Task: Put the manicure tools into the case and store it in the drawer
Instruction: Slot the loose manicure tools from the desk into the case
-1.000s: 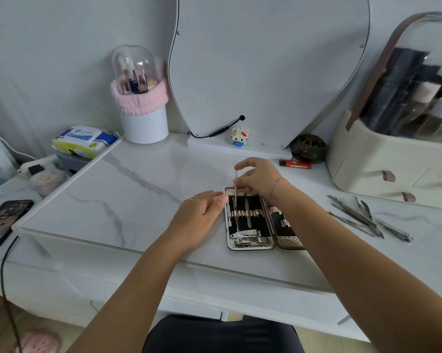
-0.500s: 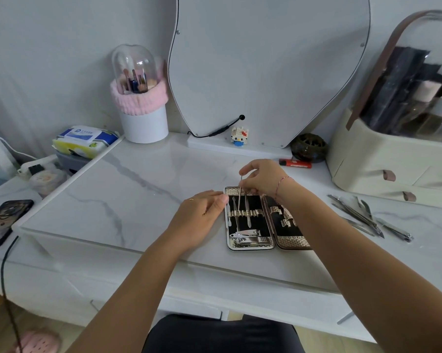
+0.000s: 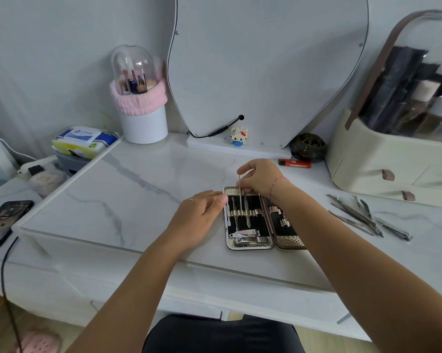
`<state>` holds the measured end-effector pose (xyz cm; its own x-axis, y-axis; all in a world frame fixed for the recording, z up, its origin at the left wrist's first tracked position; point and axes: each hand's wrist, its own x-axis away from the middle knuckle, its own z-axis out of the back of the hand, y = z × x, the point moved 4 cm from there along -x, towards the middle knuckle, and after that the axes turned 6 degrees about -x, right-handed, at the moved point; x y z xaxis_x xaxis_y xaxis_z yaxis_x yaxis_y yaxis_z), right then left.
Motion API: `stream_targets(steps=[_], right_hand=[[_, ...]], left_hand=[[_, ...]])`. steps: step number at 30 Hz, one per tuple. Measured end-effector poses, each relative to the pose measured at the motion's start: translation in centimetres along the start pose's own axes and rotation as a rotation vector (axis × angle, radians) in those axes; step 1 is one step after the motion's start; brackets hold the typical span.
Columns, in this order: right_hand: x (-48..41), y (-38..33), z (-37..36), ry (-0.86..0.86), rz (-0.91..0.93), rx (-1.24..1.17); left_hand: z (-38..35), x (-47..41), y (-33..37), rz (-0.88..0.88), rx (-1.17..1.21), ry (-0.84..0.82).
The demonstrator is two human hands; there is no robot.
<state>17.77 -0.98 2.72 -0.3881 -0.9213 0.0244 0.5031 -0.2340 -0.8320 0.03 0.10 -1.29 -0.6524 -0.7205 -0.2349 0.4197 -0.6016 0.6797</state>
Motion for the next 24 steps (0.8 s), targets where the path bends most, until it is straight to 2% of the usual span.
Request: stream_targets(steps=[3, 12, 24], right_hand=[[0.12, -0.07, -0.07, 0.000, 0.009, 0.024], [0.29, 0.25, 0.23, 0.032, -0.058, -0.105], [0.37, 0.49, 0.39, -0.085, 0.096, 0.039]], left_hand=[[-0.06, -0.05, -0.22, 0.005, -0.001, -0.005], [-0.13, -0.10, -0.35, -0.009, 0.010, -0.005], [-0.16, -0.08, -0.27, 0.006, 0.003, -0.007]])
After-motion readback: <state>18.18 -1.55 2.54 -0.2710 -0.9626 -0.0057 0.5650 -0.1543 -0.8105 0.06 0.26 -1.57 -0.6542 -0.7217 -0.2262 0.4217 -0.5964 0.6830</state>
